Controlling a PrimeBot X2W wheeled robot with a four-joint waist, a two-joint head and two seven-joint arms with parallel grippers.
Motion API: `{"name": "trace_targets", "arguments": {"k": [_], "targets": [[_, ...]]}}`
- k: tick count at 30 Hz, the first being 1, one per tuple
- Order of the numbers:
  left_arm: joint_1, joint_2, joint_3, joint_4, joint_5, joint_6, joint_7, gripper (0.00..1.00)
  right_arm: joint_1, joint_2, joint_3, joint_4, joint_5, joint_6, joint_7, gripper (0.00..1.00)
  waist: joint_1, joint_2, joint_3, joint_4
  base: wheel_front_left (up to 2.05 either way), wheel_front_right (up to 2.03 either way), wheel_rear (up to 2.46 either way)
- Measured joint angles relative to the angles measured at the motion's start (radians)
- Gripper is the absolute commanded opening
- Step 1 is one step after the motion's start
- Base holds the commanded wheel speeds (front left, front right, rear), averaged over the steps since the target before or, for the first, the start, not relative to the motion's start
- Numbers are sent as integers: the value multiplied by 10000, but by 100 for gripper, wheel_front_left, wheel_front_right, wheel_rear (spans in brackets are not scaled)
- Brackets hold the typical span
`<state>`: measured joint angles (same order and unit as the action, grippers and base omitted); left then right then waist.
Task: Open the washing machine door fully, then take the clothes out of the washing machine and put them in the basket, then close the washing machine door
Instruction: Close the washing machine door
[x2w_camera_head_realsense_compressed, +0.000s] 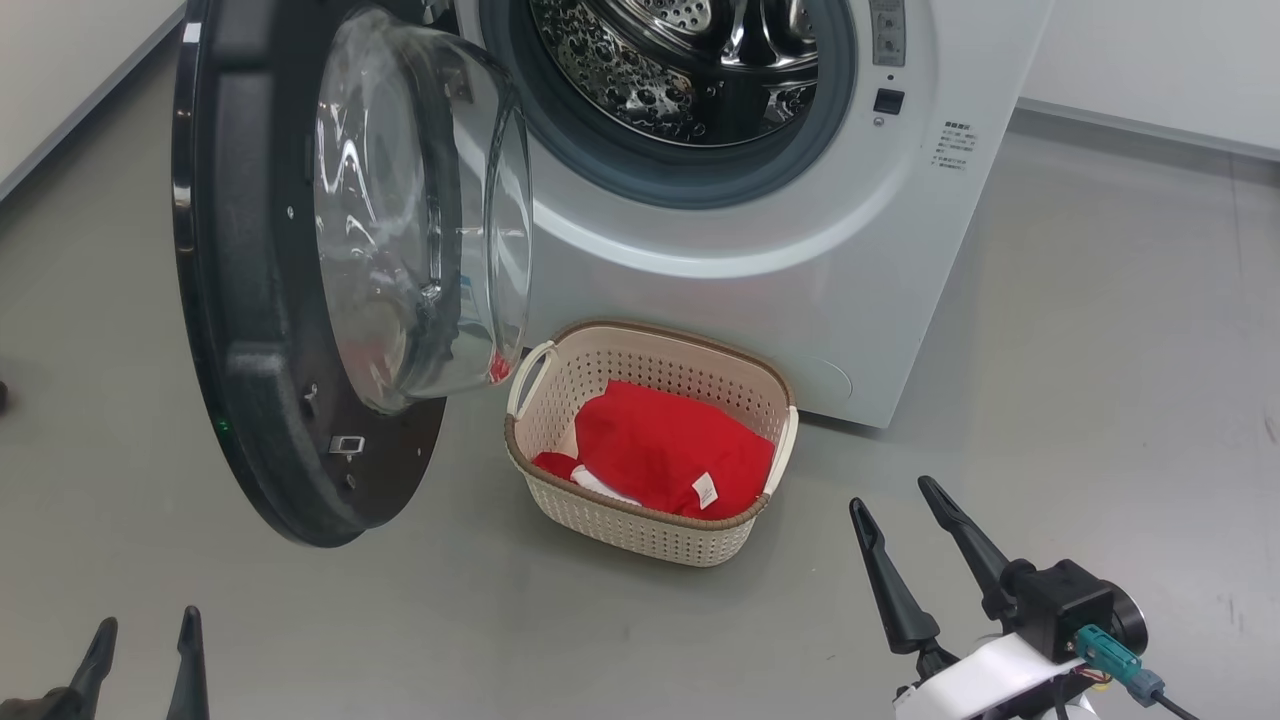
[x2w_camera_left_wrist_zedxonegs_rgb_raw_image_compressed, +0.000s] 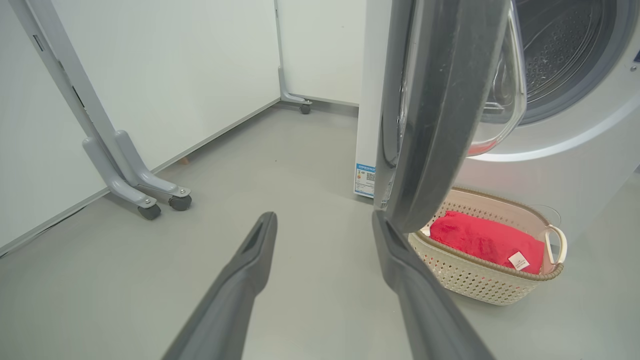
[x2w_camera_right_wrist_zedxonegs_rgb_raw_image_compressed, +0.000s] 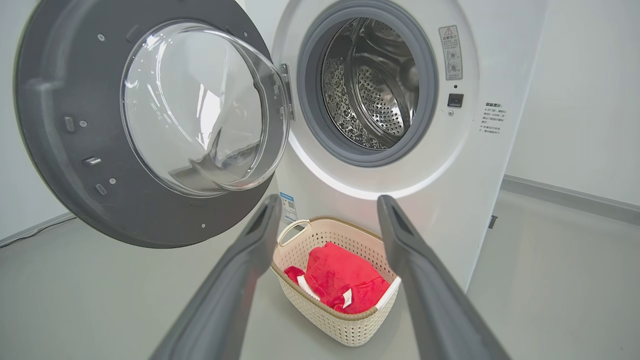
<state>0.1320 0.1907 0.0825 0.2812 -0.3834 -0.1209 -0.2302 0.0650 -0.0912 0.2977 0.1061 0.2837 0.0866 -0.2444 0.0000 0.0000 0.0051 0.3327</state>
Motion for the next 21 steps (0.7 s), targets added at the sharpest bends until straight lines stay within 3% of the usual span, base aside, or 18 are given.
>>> {"name": "trace_targets", "arguments": {"k": [21], "targets": [[-47,-2,-40,236,71,0,-100,100,11,40,31,25,0,2,0,100,0,0,-36,14,0,0,0]]}}
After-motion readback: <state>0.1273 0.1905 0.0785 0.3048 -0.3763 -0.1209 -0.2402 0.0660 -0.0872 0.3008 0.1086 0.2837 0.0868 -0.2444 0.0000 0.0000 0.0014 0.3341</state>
